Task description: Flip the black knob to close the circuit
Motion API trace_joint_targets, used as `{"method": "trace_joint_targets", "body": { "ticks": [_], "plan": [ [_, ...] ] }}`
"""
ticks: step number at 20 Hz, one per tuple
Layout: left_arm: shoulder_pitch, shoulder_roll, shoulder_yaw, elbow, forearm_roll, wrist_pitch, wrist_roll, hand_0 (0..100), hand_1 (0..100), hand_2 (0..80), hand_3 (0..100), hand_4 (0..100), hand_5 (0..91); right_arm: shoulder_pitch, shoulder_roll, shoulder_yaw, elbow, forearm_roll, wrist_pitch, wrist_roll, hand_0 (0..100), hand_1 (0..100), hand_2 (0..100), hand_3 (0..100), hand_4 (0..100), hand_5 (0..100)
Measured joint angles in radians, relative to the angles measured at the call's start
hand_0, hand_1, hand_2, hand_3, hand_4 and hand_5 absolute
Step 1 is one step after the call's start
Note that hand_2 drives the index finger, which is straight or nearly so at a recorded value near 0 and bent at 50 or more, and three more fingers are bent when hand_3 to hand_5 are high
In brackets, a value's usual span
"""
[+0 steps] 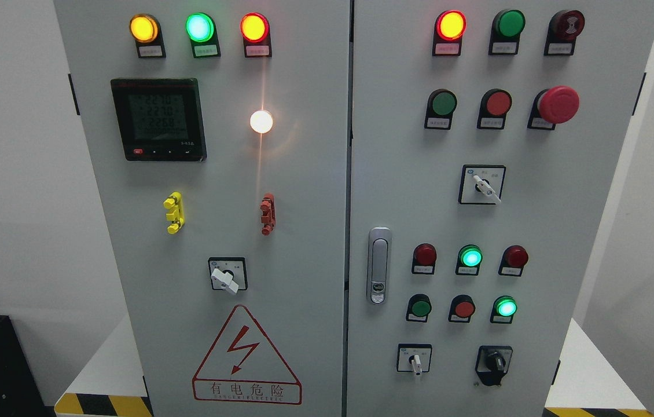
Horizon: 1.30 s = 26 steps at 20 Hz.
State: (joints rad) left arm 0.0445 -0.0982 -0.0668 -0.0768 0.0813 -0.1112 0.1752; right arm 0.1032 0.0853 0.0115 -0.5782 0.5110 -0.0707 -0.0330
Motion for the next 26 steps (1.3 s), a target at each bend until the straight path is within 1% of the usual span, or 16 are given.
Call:
{"method": "trace_joint_targets", "body": {
  "ticks": [2, 3, 5, 6, 8, 12, 14, 16, 18, 20, 23, 24, 26],
  "plan": [
    [0.0, 0.0, 0.0, 0.0, 0.0, 0.0, 0.0, 12, 56, 0.0, 0, 0, 0.0, 0.001, -0.002, -0.002, -0.045, 0.075, 0.0, -0.017, 0, 2, 47, 57, 50, 25],
    [0.0, 0.0, 0.0, 0.0, 0.0, 0.0, 0.0, 12, 56, 0.0, 0, 0, 0.0, 0.002, -0.003, -0.003, -0.069, 0.112, 0.0, -0.024, 0, 2, 49, 60, 53, 29],
    [0.0, 0.0, 0.0, 0.0, 0.0, 0.0, 0.0, 12, 56, 0.0, 0, 0, 0.0, 0.005, -0.003, -0.009, -0.115, 0.198, 0.0, -0.034, 0, 1, 54, 69, 62, 40],
    [0.0, 0.0, 0.0, 0.0, 0.0, 0.0, 0.0, 12, 56, 0.0, 0, 0, 0.0, 0.006, -0.003, -0.014, -0.137, 0.235, 0.0, -0.037, 0, 1, 56, 71, 65, 43],
    [0.0, 0.0, 0.0, 0.0, 0.0, 0.0, 0.0, 12, 56, 0.0, 0, 0, 0.0, 0.011, -0.002, -0.024, -0.191, 0.3, 0.0, -0.04, 0, 1, 59, 77, 70, 49],
    [0.0, 0.0, 0.0, 0.0, 0.0, 0.0, -0.001, 12, 56, 0.0, 0, 0, 0.0, 0.023, 0.0, -0.038, -0.305, 0.405, 0.018, -0.041, 0, 1, 64, 85, 75, 58],
    [0.0, 0.0, 0.0, 0.0, 0.0, 0.0, -0.001, 12, 56, 0.0, 0, 0, 0.0, 0.027, 0.002, -0.043, -0.36, 0.452, 0.035, -0.042, 0, 0, 68, 93, 80, 67],
    [0.0, 0.0, 0.0, 0.0, 0.0, 0.0, -0.002, 12, 56, 0.0, 0, 0, 0.0, 0.031, 0.006, -0.047, -0.416, 0.488, 0.054, -0.042, 0, 0, 71, 97, 83, 73],
    [0.0, 0.0, 0.0, 0.0, 0.0, 0.0, -0.004, 12, 56, 0.0, 0, 0, 0.0, 0.035, 0.009, -0.05, -0.476, 0.518, 0.072, -0.043, 0, 0, 74, 100, 86, 78],
    [0.0, 0.0, 0.0, 0.0, 0.0, 0.0, -0.006, 12, 56, 0.0, 0, 0, 0.0, 0.038, 0.012, -0.052, -0.534, 0.545, 0.097, -0.047, 0, 0, 78, 100, 90, 83],
    [0.0, 0.0, 0.001, 0.0, 0.0, 0.0, -0.003, 12, 56, 0.0, 0, 0, 0.0, 0.041, 0.017, -0.053, -0.622, 0.585, 0.119, -0.038, 0, 0, 82, 100, 93, 89],
    [0.0, 0.0, 0.001, 0.0, 0.0, 0.0, -0.002, 12, 56, 0.0, 0, 0, 0.0, 0.041, 0.019, -0.053, -0.648, 0.598, 0.124, -0.037, 0, 0, 82, 100, 93, 90],
    [0.0, 0.0, 0.001, 0.0, 0.0, 0.0, -0.001, 12, 56, 0.0, 0, 0, 0.0, 0.042, 0.021, -0.053, -0.705, 0.622, 0.129, -0.036, 0, 0, 82, 100, 94, 97]
  ]
}}
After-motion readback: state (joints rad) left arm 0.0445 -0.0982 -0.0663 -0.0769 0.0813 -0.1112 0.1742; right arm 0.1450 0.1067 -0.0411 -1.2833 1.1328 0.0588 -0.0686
